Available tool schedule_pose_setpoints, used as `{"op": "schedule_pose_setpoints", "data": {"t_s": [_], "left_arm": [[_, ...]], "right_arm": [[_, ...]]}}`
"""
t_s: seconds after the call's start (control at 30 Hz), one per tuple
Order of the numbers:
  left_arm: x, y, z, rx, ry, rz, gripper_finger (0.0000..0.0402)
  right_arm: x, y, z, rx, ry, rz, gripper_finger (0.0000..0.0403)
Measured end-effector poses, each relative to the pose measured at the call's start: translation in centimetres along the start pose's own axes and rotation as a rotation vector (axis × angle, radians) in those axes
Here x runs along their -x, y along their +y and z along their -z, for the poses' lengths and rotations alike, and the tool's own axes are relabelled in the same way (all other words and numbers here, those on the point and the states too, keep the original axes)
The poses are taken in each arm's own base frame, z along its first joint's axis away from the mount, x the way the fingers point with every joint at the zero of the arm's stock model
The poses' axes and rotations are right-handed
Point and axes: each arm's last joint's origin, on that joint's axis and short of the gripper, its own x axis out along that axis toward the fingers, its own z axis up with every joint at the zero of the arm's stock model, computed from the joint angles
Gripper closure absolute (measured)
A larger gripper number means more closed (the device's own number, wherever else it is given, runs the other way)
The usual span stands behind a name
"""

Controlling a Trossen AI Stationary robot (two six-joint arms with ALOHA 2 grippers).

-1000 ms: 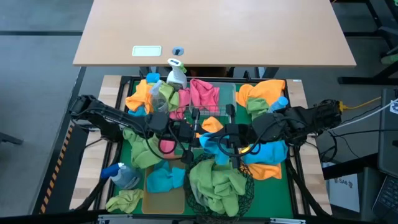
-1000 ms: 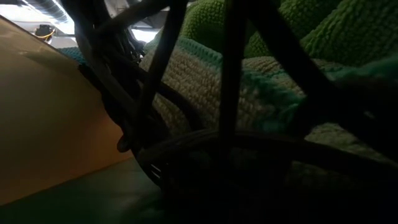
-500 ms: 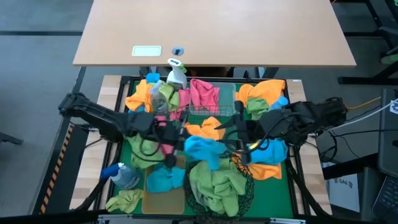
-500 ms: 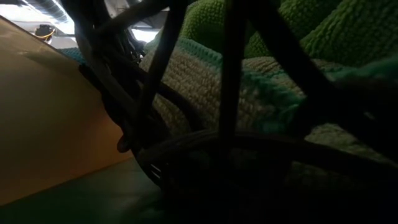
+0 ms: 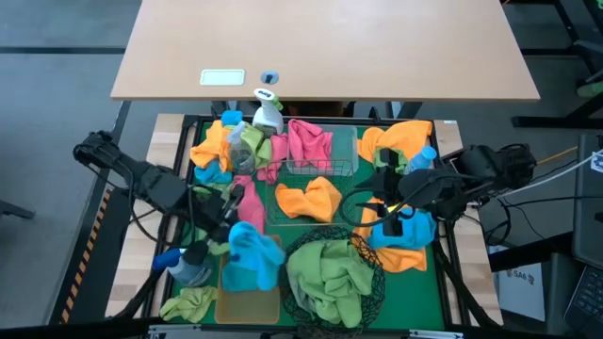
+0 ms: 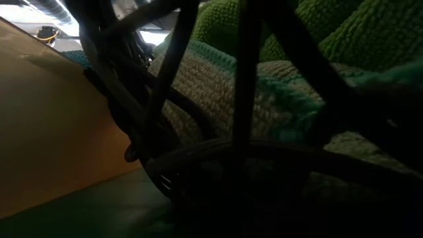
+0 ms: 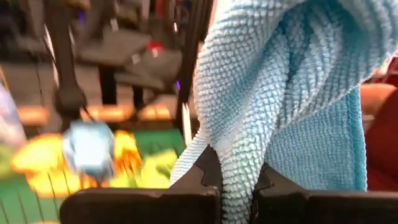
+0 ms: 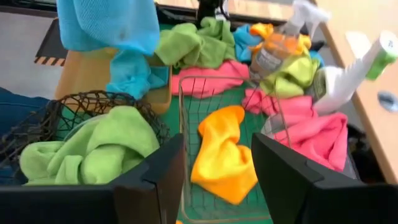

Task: Sort microfiber towel by color & place in baskets
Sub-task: Put the blue microfiber towel into the orange bin

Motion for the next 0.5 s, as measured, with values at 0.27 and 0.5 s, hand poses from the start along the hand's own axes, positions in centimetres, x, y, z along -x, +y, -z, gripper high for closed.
{"op": "schedule_pose_setpoints", "data": {"t_s": [0.27, 0.5], "left_arm": [[-0.1, -1.1, 4.1, 0.081, 0.359, -0.046, 0.0396], [-3.5, -1.6, 7.4, 0.048, 0.536, -0.093, 0.0395]], "right_arm": [[-0.3, 0.1, 0.2, -0.008, 0.015, -0.005, 0.0219], [-0.4, 0.1, 0.2, -0.008, 0.015, -0.006, 0.0219]]}}
